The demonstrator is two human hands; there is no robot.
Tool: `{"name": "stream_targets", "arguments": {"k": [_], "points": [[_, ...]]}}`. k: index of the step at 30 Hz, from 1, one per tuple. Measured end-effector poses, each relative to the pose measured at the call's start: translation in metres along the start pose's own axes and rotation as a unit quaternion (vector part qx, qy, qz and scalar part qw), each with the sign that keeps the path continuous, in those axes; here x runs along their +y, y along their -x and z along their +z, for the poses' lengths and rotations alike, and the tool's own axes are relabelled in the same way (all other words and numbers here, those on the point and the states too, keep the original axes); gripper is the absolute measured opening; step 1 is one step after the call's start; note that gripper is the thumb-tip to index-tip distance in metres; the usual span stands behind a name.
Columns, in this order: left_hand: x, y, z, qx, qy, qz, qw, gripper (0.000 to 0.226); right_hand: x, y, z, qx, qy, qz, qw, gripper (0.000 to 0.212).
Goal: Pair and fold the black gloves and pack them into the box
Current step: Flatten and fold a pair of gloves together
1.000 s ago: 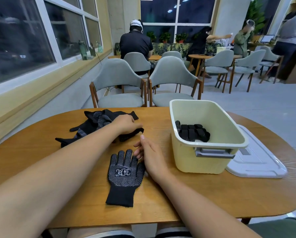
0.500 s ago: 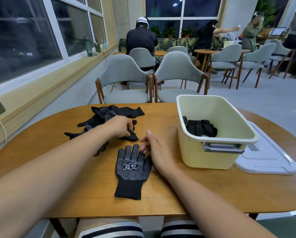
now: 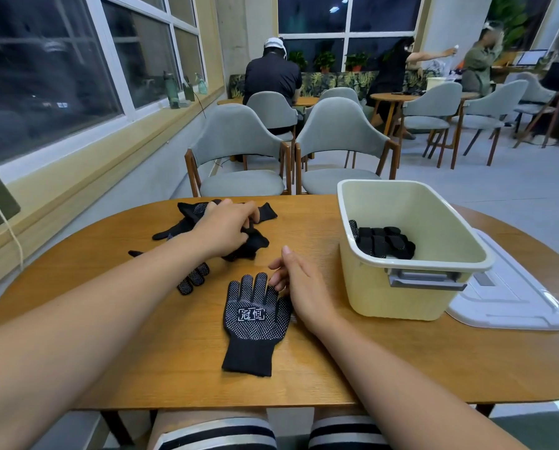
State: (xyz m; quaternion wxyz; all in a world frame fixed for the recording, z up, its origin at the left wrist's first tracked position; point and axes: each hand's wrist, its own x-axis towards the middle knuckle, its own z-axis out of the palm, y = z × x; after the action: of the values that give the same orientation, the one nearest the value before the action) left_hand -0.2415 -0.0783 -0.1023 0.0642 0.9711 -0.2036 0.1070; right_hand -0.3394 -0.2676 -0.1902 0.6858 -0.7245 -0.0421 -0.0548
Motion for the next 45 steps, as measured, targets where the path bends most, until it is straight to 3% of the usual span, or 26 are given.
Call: {"name": "stream_targets", "arguments": {"k": [2, 5, 10, 18, 23, 31, 36, 45], "points": [[0.002, 0.0, -0.009, 0.017, -0.01, 0.001, 1.0, 0.043, -0.001, 0.0, 0.0, 0.0, -0.002, 0.001, 1.0, 0.053], [0.003, -0.001, -0.023, 0.029, -0.041, 0.004, 0.999, 0.026, -0.002, 0.0, 0.001, 0.001, -0.003, 0.005, 1.0, 0.052], [-0.002, 0.0, -0.041, 0.045, 0.064, -0.019, 0.997, 0.016, -0.005, 0.004, -0.001, -0.003, 0.009, -0.002, 1.0, 0.051], [0.007, 0.009, -0.068, 0.111, 0.094, -0.035, 0.989, 0.007, -0.003, 0.004, -0.001, -0.014, -0.031, -0.006, 0.999, 0.055], [0.015, 0.023, -0.084, 0.14, 0.127, -0.009, 0.982, 0.006, -0.018, 0.002, 0.001, -0.051, -0.09, 0.029, 0.994, 0.073], [0.031, 0.064, -0.099, 0.129, 0.194, 0.015, 0.972, 0.011, -0.046, 0.005, -0.006, -0.223, -0.232, 0.134, 0.937, 0.111], [0.04, 0.096, -0.095, 0.088, 0.273, -0.003, 0.958, 0.014, -0.055, -0.003, -0.008, -0.246, -0.277, 0.183, 0.911, 0.11], [0.043, 0.149, -0.054, 0.027, 0.272, 0.022, 0.962, 0.014, -0.052, -0.008, -0.011, -0.271, -0.379, 0.219, 0.857, 0.105]]}}
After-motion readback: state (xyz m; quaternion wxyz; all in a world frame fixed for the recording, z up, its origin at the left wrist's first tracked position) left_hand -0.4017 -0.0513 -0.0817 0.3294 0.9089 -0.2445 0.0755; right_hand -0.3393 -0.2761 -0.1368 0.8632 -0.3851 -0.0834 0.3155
